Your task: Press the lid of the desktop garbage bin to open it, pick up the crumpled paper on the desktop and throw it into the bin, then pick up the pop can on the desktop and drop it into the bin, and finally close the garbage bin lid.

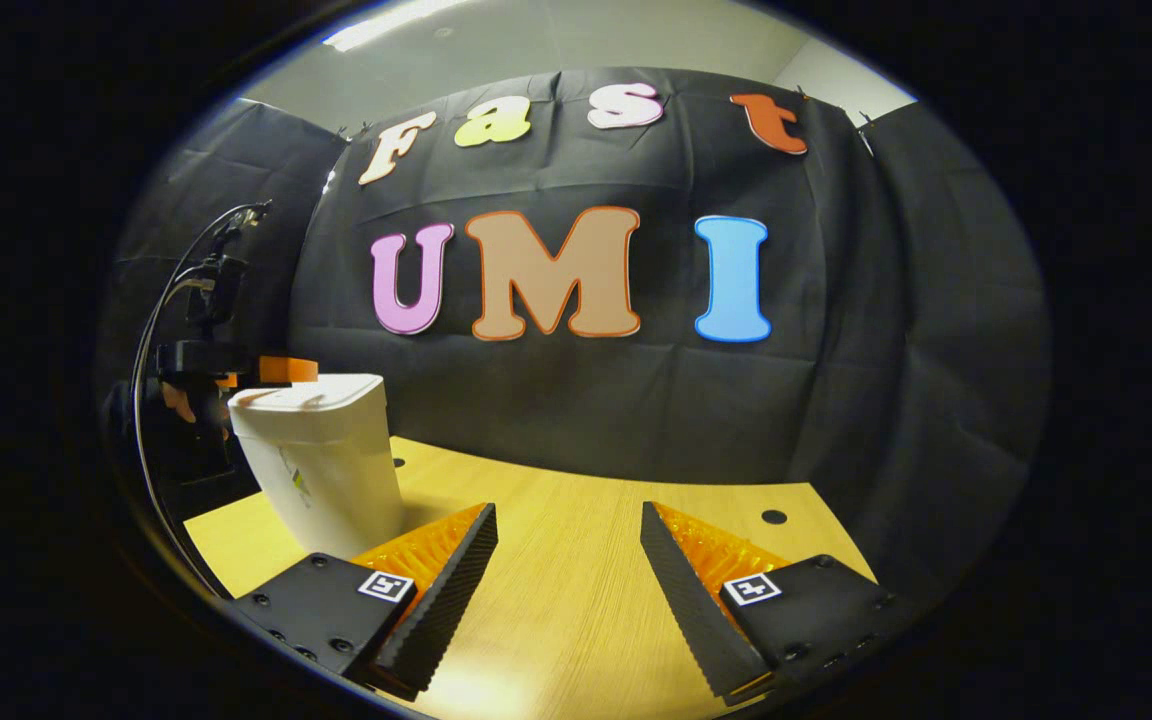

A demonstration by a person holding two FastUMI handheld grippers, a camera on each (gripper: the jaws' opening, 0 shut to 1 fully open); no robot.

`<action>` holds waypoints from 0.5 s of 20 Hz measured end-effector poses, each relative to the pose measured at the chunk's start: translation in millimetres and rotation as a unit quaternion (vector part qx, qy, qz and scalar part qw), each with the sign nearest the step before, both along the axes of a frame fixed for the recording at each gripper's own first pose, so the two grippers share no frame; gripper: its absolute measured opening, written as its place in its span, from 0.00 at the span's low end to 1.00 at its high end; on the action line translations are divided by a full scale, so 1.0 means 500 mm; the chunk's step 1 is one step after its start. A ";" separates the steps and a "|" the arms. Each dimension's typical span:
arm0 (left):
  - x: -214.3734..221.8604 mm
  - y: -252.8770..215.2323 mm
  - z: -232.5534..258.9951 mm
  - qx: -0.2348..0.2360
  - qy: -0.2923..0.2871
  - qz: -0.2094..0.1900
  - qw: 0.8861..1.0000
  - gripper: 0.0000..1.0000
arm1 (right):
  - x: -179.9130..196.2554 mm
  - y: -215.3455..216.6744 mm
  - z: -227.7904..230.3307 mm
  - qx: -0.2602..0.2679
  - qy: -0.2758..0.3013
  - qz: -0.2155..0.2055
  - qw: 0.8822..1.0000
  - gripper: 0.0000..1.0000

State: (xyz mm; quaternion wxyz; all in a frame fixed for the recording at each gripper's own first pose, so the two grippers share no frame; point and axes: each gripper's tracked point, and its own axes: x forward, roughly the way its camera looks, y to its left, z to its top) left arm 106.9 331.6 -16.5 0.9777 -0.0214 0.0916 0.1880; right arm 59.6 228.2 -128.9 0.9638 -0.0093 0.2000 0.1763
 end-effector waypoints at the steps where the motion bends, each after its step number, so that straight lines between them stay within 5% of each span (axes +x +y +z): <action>1: -0.003 -0.026 0.026 0.007 -0.019 -0.012 1.000 0.93 | 0.000 -0.007 0.019 0.007 -0.009 -0.002 1.000 0.96; 5: -0.044 -0.159 0.110 0.050 -0.078 -0.070 0.993 0.93 | -0.008 -0.042 0.111 0.034 -0.061 -0.001 0.998 0.96; 10: -0.169 -0.274 0.152 0.074 -0.101 -0.062 0.990 0.93 | -0.061 -0.091 0.168 0.050 -0.088 0.025 0.995 0.96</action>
